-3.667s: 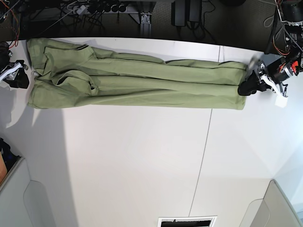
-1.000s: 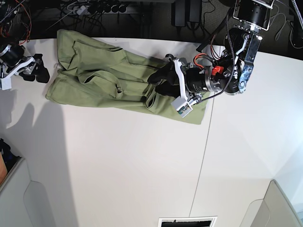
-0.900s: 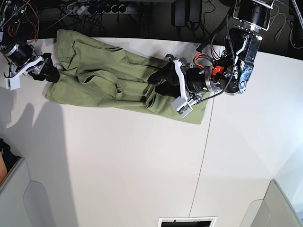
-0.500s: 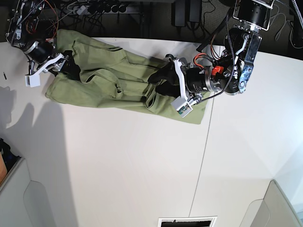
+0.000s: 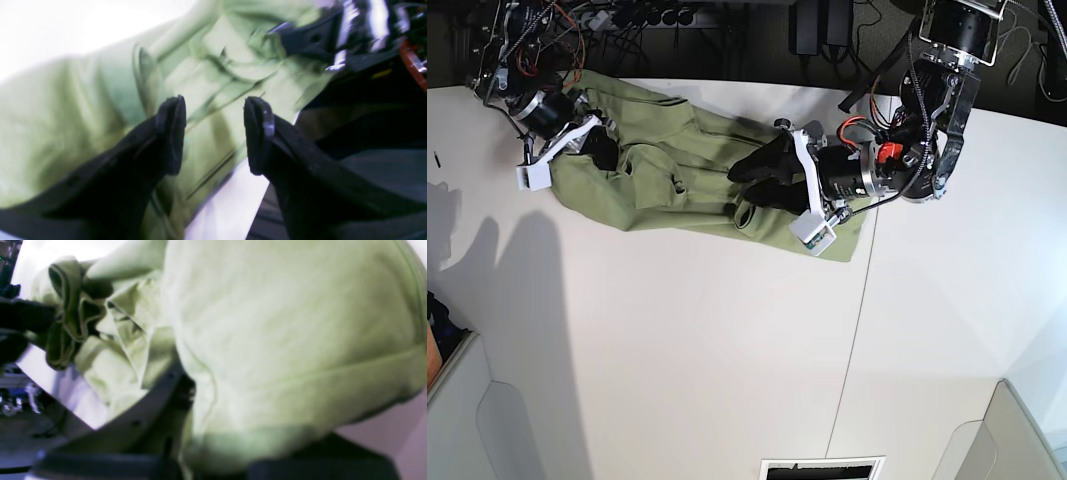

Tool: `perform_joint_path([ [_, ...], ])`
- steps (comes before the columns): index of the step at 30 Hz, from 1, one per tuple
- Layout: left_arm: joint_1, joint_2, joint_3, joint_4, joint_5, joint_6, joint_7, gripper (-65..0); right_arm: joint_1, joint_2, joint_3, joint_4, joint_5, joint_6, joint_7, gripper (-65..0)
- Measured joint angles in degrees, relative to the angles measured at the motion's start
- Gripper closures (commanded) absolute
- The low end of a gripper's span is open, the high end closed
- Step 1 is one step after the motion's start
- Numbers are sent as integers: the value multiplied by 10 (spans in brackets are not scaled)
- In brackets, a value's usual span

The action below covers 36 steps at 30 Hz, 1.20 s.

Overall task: Layout the t-shirt on the table in an organized manner, then fold the t-shirt properly
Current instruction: 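Grasp the other strip end with the right gripper and bring it toward the left gripper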

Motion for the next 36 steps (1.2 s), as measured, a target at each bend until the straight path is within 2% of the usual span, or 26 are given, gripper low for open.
perform_joint_path([
  [4,-12,0,0,5,-72,0,25,-314,11,3,0,0,-23,0,3,0],
  [7,-23,0,-10,33,-81,0,39,-314,11,15,2,0,-39,1,16,0],
  [14,-46,-13,-136,28,24,-4,-2,-314,11,64,45,0,-75,2,22,0],
  [17,-41,-14,-132,-19,33,-4,0,-283,9,88,56,0,-69,-4,18,0],
  [20,-26,-11,-120,-58,37,-4,-22,-253,9,100,56,0,-55,-4,18,0],
  [23,-13,-1,-119,-82,76,-4,-41,-253,9,99,56,0,-54,-4,17,0],
  [25,-7,12,-119,-89,87,-3,-40,-253,9,98,56,0,-25,-4,14,0],
  [29,-3,24,-102,-90,89,-3,-42,-253,9,96,56,12,6,-4,12,0],
  [33,14,22,-54,-90,97,-3,-47,-253,10,75,56,66,35,-4,2,0],
  [36,19,24,-9,-89,104,-5,-57,-253,11,55,45,115,33,-2,0,0],
])
